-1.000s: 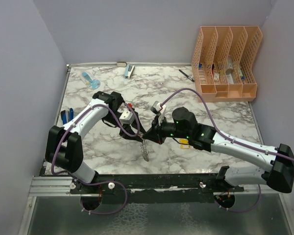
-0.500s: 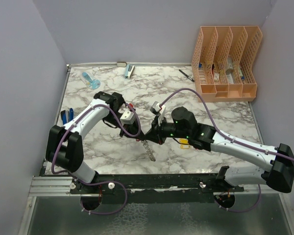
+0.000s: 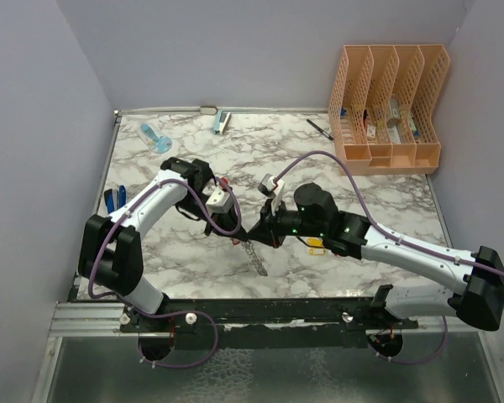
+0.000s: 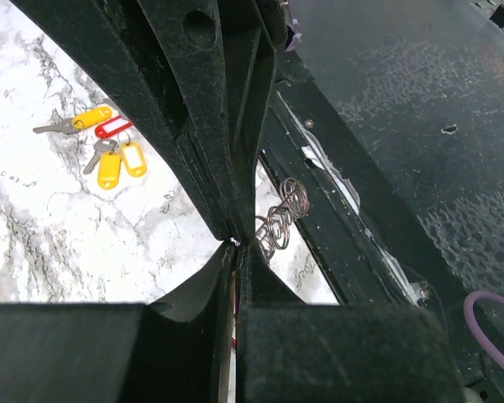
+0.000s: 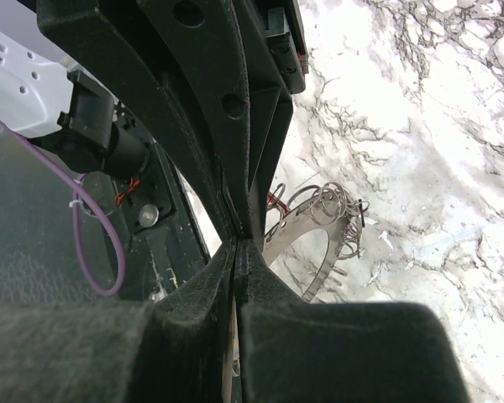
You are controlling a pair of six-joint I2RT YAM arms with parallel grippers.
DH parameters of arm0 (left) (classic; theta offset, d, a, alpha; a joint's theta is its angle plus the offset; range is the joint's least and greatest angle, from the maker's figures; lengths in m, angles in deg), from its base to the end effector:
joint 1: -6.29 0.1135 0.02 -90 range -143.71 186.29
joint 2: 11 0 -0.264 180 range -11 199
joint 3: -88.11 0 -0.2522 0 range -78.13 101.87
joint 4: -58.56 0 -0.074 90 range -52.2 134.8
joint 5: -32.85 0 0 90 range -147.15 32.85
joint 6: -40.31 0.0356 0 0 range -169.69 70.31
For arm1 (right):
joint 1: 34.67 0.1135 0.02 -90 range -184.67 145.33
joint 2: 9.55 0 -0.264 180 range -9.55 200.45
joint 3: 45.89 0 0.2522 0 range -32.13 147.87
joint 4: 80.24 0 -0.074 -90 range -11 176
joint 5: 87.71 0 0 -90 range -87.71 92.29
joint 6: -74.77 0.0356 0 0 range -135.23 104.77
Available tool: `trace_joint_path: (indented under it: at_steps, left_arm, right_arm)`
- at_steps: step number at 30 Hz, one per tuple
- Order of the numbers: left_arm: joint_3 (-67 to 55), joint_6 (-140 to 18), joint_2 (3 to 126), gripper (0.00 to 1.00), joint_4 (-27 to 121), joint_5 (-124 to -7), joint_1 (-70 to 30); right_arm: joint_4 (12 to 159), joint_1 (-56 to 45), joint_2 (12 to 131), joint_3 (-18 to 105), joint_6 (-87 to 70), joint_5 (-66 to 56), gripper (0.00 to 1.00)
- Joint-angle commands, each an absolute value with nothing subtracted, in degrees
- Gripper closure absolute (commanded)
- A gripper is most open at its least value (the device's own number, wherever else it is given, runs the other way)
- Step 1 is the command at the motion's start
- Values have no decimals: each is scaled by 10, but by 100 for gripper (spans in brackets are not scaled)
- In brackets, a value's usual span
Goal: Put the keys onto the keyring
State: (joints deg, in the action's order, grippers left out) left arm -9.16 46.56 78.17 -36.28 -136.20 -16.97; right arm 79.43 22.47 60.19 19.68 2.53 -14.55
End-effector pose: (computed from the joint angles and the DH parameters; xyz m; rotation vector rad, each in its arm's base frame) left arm 0.2168 -0.1312 0.2700 1.6636 1.1607 -1.4598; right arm 0.1424 0.2395 0.2980 -0.9193 1.9599 1.0962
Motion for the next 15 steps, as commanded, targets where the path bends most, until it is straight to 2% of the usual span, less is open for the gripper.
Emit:
trace_joint_path:
  at_steps: [1, 3, 5, 8, 12, 15]
  left_arm:
    - [-99, 485, 774, 100, -356, -1370, -174]
    - [-99, 483, 781, 96, -356, -1368, -174]
    - [-97, 478, 788, 82, -356, -1366, -174]
    - [-97, 477, 792, 69, -356, -1367, -174]
    - [-93, 477, 793, 68, -356, -1369, -174]
    - [-91, 477, 795, 72, -356, -1366, -174]
  right_arm:
    - [841, 228, 576, 216, 39, -172, 99]
    - [842, 228, 568, 217, 38, -177, 99]
    - [839, 228, 562, 218, 39, -178, 99]
    - [833, 228, 554, 216, 38, -178, 99]
    - [836, 228, 549, 211, 41, -176, 99]
    - [832, 228, 551, 209, 38, -172, 99]
